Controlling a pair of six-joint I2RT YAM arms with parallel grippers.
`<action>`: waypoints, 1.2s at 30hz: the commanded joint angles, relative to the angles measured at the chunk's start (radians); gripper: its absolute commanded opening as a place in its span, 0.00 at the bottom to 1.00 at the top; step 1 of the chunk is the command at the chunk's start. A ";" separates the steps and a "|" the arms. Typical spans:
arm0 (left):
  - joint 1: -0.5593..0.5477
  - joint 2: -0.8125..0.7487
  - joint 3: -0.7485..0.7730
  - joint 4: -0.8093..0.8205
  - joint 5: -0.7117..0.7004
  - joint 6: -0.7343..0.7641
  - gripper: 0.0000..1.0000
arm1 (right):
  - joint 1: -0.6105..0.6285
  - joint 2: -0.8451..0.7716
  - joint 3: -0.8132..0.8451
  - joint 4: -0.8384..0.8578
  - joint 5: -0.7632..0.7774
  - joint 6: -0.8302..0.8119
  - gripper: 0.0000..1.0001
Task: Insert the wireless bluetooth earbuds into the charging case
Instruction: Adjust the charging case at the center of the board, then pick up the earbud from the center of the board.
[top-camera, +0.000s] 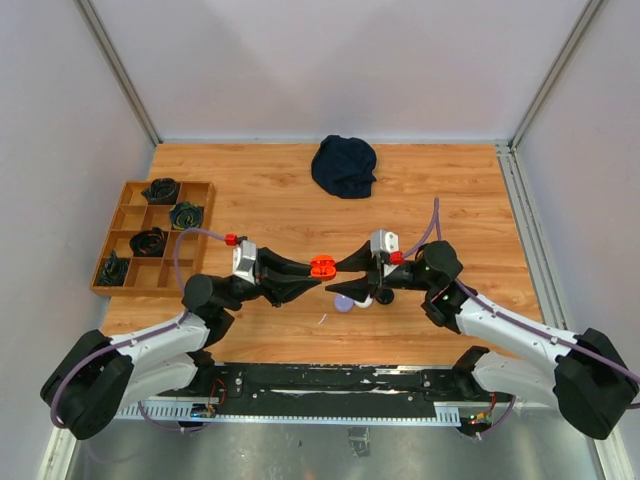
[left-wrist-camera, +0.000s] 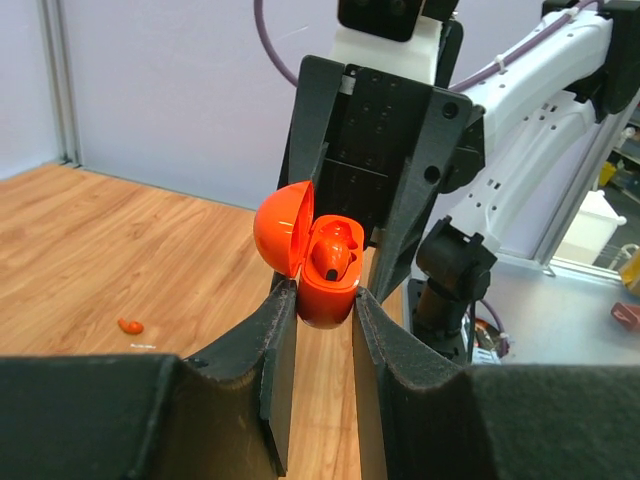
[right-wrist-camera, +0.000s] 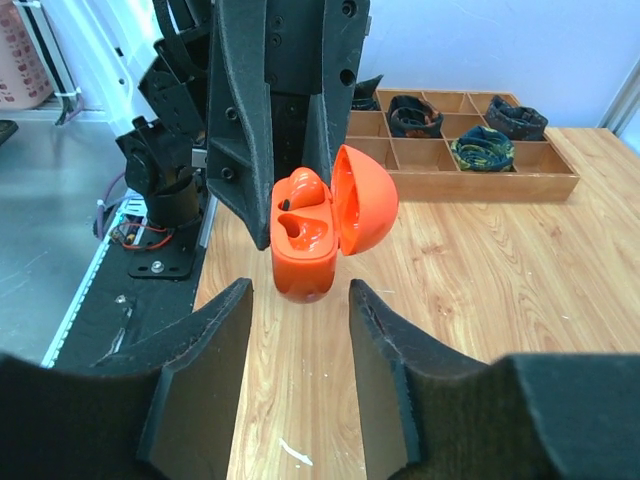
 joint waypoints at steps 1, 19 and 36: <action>-0.007 -0.048 -0.006 -0.101 -0.058 0.081 0.00 | -0.012 -0.052 0.043 -0.136 0.053 -0.088 0.46; -0.007 -0.215 -0.044 -0.416 -0.240 0.338 0.00 | -0.155 0.073 0.305 -0.856 0.644 -0.159 0.47; -0.007 -0.240 -0.065 -0.423 -0.247 0.336 0.00 | -0.421 0.532 0.524 -0.981 0.726 0.000 0.40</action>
